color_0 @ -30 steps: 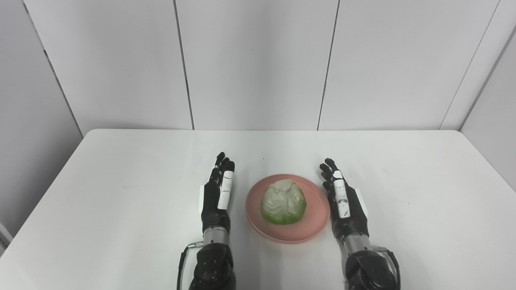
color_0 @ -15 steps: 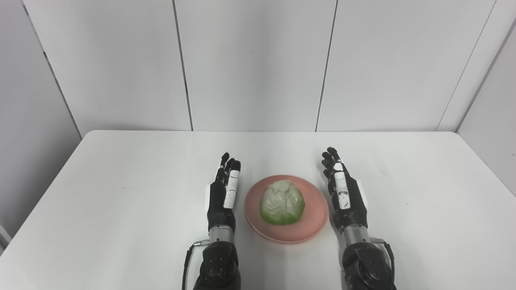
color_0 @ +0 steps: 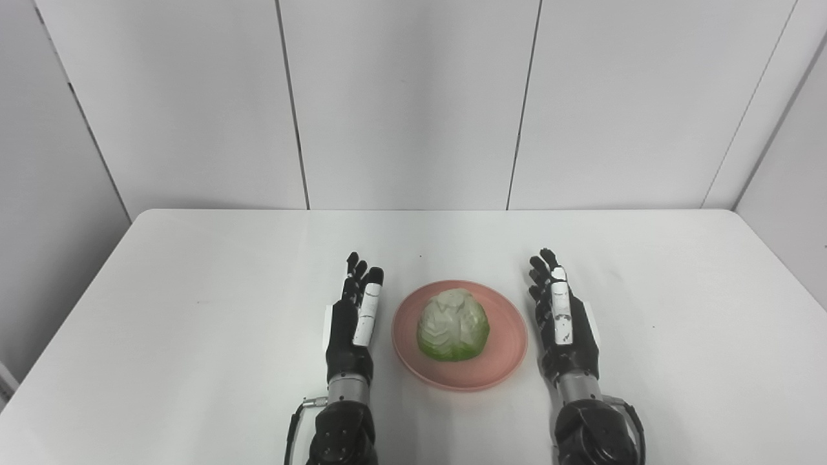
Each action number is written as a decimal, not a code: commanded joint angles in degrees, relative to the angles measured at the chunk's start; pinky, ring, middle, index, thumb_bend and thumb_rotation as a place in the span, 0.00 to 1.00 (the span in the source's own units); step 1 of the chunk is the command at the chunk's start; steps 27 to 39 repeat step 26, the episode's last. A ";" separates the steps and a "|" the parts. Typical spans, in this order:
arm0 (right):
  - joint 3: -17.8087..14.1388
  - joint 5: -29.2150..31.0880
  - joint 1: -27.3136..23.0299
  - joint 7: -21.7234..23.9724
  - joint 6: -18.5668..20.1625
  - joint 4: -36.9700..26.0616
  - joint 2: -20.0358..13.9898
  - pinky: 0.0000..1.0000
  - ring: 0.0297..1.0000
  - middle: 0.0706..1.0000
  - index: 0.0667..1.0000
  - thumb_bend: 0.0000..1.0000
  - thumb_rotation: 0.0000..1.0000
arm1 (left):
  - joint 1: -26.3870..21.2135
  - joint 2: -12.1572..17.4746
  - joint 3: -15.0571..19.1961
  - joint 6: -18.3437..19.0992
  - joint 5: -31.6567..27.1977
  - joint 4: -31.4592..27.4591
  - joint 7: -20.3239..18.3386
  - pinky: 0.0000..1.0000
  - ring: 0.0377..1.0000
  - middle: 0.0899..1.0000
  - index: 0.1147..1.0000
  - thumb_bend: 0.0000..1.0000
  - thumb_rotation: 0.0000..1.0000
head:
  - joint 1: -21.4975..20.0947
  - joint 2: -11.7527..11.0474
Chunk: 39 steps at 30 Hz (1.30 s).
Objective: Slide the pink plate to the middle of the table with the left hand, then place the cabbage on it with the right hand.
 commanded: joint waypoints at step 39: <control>-0.21 -1.79 0.53 -0.84 1.20 -2.55 0.05 0.97 0.94 0.91 0.91 0.87 0.99 | 1.65 0.52 -1.08 -2.05 4.73 0.89 0.69 1.00 1.00 1.00 1.00 0.79 0.90 | -1.02 0.99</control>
